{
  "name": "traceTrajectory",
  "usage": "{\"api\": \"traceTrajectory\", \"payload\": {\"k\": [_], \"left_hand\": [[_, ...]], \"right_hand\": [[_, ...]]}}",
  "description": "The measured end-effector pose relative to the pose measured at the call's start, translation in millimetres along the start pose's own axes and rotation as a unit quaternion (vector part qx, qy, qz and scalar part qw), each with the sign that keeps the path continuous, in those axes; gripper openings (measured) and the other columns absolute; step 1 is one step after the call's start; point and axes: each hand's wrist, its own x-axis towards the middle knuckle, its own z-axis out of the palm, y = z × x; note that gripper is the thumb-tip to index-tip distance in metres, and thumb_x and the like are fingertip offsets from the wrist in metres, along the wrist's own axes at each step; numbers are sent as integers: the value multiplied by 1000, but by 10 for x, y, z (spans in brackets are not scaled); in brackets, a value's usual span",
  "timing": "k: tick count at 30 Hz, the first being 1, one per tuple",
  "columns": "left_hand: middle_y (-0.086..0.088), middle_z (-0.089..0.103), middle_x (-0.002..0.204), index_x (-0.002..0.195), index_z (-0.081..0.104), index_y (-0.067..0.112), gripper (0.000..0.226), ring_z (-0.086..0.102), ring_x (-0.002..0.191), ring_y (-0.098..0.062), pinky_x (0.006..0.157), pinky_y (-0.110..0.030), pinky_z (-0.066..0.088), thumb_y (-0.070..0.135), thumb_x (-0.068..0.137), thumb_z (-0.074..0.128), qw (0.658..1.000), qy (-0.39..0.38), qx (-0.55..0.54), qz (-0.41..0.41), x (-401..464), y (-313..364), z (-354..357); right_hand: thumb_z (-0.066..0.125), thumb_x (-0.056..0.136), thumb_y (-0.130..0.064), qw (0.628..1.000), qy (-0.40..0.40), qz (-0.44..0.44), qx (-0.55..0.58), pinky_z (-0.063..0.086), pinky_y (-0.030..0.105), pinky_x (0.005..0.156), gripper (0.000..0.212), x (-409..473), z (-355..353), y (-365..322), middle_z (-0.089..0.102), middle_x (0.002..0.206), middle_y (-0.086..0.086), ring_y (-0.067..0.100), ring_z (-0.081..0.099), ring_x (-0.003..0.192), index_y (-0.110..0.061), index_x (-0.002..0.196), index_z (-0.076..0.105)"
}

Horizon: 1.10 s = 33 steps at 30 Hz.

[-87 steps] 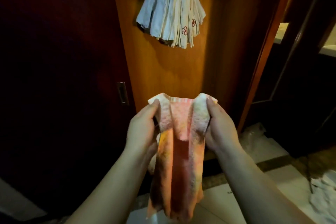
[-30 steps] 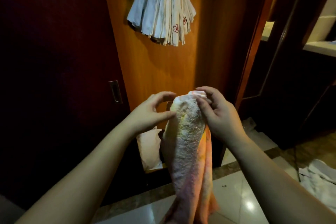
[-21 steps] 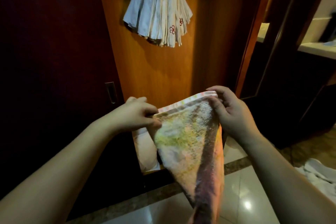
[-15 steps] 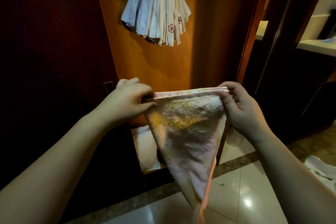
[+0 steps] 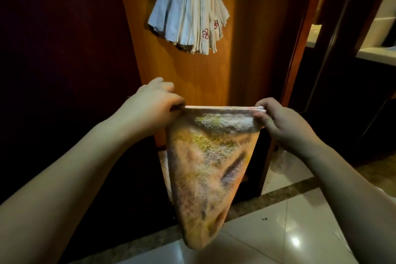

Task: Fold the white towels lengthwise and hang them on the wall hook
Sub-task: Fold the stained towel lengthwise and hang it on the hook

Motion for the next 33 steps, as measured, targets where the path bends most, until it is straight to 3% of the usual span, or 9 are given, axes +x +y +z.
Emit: {"api": "traceTrajectory", "payload": {"k": [4, 8, 13, 16, 19, 22, 24, 27, 33], "left_hand": [[4, 41, 123, 105, 65, 20, 20, 35, 116, -17, 95, -34, 46, 35, 92, 63, 997, -5, -59, -48, -30, 25, -4], [0, 66, 99, 94, 61, 20, 9, 61, 87, -15, 77, -35, 52, 27, 93, 66, 945, -122, -278, -124, -6, -43, 56], [-5, 58, 78, 82, 58, 14, 22, 56, 73, -18, 64, -30, 43, 18, 74, 79, 753, -52, -634, -169, -80, -134, 132], [-8, 54, 78, 79, 62, 19, 12, 50, 72, -22, 64, -33, 37, 19, 76, 74, 628, 52, -753, -189, -93, -26, 253], [-2, 63, 73, 87, 51, 18, 14, 61, 66, -15, 61, -30, 51, 13, 87, 65, 533, 123, -817, -184, -107, 150, 308], [2, 67, 68, 89, 48, 17, 11, 66, 61, -11, 56, -25, 56, 18, 83, 57, 510, 138, -831, -174, -146, 262, 300], [2, 65, 68, 87, 48, 17, 9, 65, 60, -11, 54, -25, 55, 18, 82, 56, 511, 131, -834, -164, -171, 283, 283], [1, 63, 67, 83, 47, 15, 8, 63, 59, -12, 52, -24, 54, 15, 81, 55, 518, 129, -830, -159, -202, 295, 266], [1, 62, 66, 78, 48, 15, 10, 62, 60, -14, 54, -26, 54, 16, 80, 58, 539, 112, -819, -165, -273, 324, 296]], "right_hand": [[43, 102, -33, 999, 12, 3, 44, 40, 18, 64, 6, 45, 39, 17, 54, 82, -17, -1, 53, 74, -30, 107, 43], [43, 103, -34, 995, 39, 24, 87, 38, 10, 62, 6, 69, 75, -29, 55, 84, -18, -10, 55, 75, -29, 105, 46], [43, 95, -53, 965, 148, 32, 212, 40, 11, 57, 17, 68, 36, -197, 58, 81, -16, -10, 55, 69, -37, 96, 50], [48, 91, -57, 932, 202, 26, 300, 42, 14, 55, 18, 80, -2, -309, 62, 75, -25, -7, 54, 63, -39, 93, 53], [58, 90, -53, 913, 208, 20, 349, 43, 10, 54, 24, 61, -43, -363, 64, 69, -27, -8, 56, 60, -29, 92, 53], [74, 62, -76, 900, 141, 24, 412, 50, 18, 63, 62, 36, -102, -279, 68, 75, -15, 0, 64, 70, -28, 99, 57], [83, 45, -75, 880, 57, 40, 470, 57, 30, 76, 78, 38, -116, -166, 72, 90, -8, 13, 70, 86, -29, 105, 63], [93, 38, -62, 841, -55, 58, 536, 59, 36, 81, 78, 4, -77, -43, 75, 101, 4, 23, 72, 93, -26, 104, 73], [98, 45, -44, 754, -113, 129, 634, 58, 40, 85, 75, -108, 113, 25, 72, 111, 18, 31, 70, 100, -10, 107, 76]]}}
